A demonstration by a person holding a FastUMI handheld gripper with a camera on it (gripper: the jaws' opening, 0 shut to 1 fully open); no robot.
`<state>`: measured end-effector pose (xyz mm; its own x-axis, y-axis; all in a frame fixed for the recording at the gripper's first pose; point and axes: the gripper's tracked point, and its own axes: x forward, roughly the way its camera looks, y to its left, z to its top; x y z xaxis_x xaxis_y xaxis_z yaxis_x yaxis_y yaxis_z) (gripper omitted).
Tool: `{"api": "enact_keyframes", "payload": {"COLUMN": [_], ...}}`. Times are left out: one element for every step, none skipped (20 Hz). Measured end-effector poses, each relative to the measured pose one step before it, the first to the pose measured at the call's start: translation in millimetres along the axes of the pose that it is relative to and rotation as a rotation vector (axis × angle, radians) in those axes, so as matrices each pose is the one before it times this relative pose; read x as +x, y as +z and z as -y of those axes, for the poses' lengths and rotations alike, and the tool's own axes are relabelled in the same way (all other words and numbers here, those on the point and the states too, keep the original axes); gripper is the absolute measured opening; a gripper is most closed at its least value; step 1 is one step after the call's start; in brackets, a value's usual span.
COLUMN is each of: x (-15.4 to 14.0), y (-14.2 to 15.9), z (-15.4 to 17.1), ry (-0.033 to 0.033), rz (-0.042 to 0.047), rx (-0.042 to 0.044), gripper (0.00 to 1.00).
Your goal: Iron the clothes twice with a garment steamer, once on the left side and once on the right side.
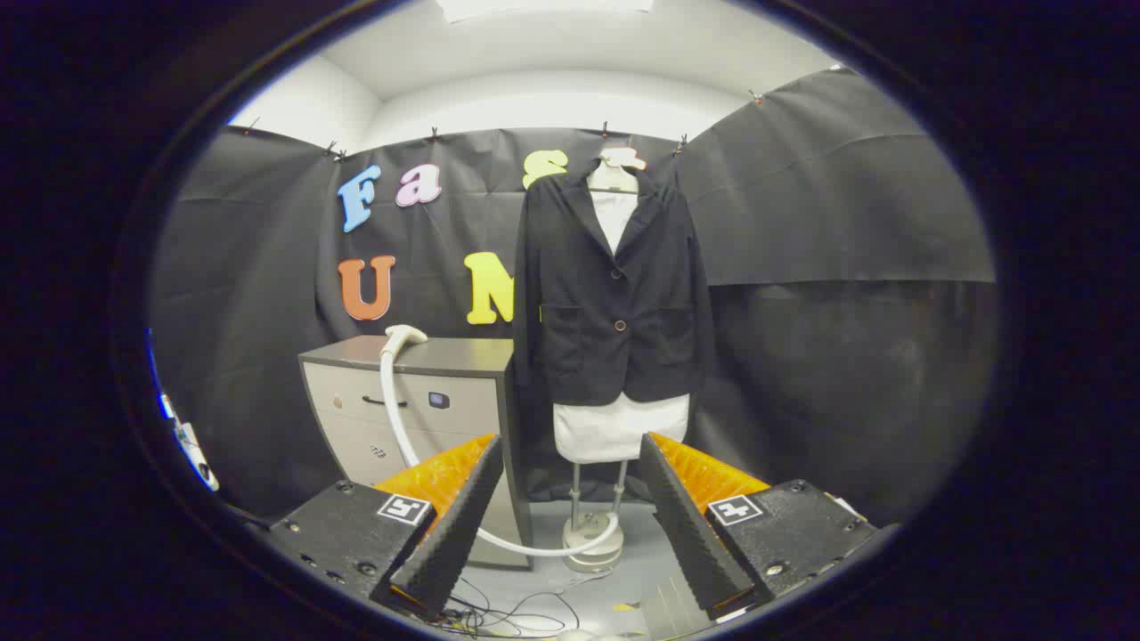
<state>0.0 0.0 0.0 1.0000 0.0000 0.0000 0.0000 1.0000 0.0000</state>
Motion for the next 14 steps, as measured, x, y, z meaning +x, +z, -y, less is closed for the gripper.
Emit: {"api": "enact_keyframes", "payload": {"x": [-1.83, -0.10, -0.09, 0.12, 0.06, 0.69, 0.76, 3.22, 1.42, 1.81, 1.36, 1.88, 1.84, 2.35], "y": [1.36, -1.50, -0.15, -0.38, 0.54, -0.72, 1.11, 0.69, 0.47, 0.58, 0.66, -0.91, 0.18, -0.46], "z": [-1.33, -1.04, -1.31, 1.15, -1.10, -0.18, -1.48, -2.53, -1.38, -3.18, -2.53, -0.91, -1.22, -2.80], "ry": [-0.00191, -0.00170, -0.00114, 0.00003, 0.00122, 0.00027, -0.00010, 0.00176, 0.00025, 0.00105, 0.00157, 0.00096, -0.00068, -0.00176], "rz": [0.00098, -0.00105, -0.00200, 0.00088, 0.00103, 0.00318, 0.00201, 0.00213, -0.00072, -0.00106, -0.00087, -0.00163, -0.00347, -0.00345], "rx": [0.00313, 0.00253, 0.00211, 0.00202, -0.00004, -0.00250, -0.00212, -0.00219, -0.00125, 0.00125, 0.00173, 0.00209, 0.00175, 0.00232], "gripper": [0.98, 0.98, 0.98, 0.98, 0.98, 0.98, 0.98, 0.98, 0.98, 0.98, 0.98, 0.98, 0.98, 0.98]}}
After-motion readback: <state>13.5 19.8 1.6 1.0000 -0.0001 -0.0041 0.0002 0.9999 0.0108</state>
